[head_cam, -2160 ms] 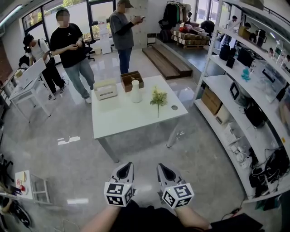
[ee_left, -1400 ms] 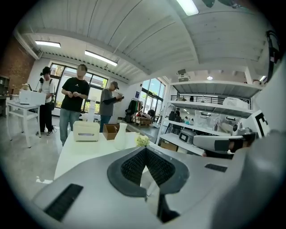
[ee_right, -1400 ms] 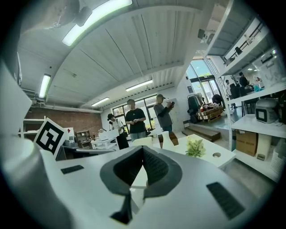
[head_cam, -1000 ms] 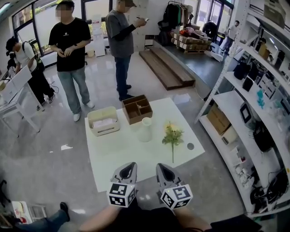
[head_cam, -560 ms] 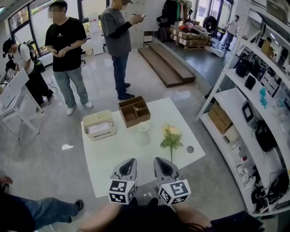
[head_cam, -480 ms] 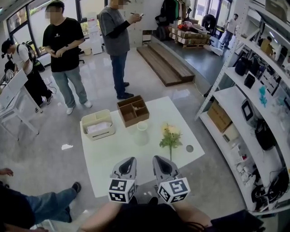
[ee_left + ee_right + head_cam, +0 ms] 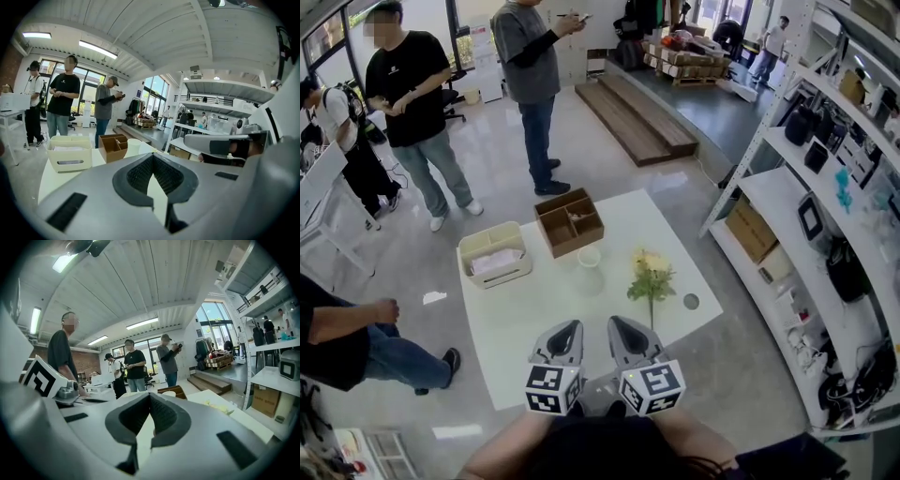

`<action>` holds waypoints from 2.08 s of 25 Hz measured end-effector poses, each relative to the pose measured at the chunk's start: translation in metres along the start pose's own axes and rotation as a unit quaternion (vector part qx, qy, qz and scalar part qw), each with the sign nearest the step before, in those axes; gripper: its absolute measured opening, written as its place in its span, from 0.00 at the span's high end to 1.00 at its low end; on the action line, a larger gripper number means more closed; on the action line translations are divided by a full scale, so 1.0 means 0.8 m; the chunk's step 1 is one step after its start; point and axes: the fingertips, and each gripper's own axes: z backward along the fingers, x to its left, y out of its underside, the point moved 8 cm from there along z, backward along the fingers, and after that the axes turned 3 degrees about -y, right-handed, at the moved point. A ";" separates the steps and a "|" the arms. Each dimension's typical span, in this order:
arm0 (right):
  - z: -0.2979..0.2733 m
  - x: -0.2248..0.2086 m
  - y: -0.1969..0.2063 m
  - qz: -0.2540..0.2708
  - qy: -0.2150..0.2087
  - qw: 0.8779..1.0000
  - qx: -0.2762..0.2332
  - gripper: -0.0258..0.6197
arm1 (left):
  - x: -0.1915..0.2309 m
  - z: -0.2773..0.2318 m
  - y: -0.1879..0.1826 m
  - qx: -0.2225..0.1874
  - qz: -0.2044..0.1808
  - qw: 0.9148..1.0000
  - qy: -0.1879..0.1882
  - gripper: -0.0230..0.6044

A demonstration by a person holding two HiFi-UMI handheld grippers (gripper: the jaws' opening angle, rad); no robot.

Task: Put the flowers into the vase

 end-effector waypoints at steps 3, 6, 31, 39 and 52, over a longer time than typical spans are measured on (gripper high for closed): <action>-0.004 -0.015 0.008 -0.006 0.017 1.000 0.008 0.96 | 0.003 -0.011 0.001 0.005 -0.001 1.000 0.004 0.96; -0.010 -0.039 0.018 -0.018 0.038 0.999 0.025 0.96 | 0.007 -0.025 0.005 0.016 0.000 1.000 0.004 0.96; -0.128 -0.308 0.195 -0.188 0.082 0.848 0.488 0.74 | 0.013 -0.077 0.018 0.070 0.010 0.997 0.019 0.96; -0.149 -0.323 0.210 -0.208 0.093 0.809 0.542 0.78 | 0.034 -0.062 0.030 0.079 0.024 0.997 -0.006 0.96; -0.146 -0.320 0.207 -0.205 0.113 0.809 0.539 0.90 | 0.034 -0.057 0.036 0.080 0.027 0.996 -0.012 0.96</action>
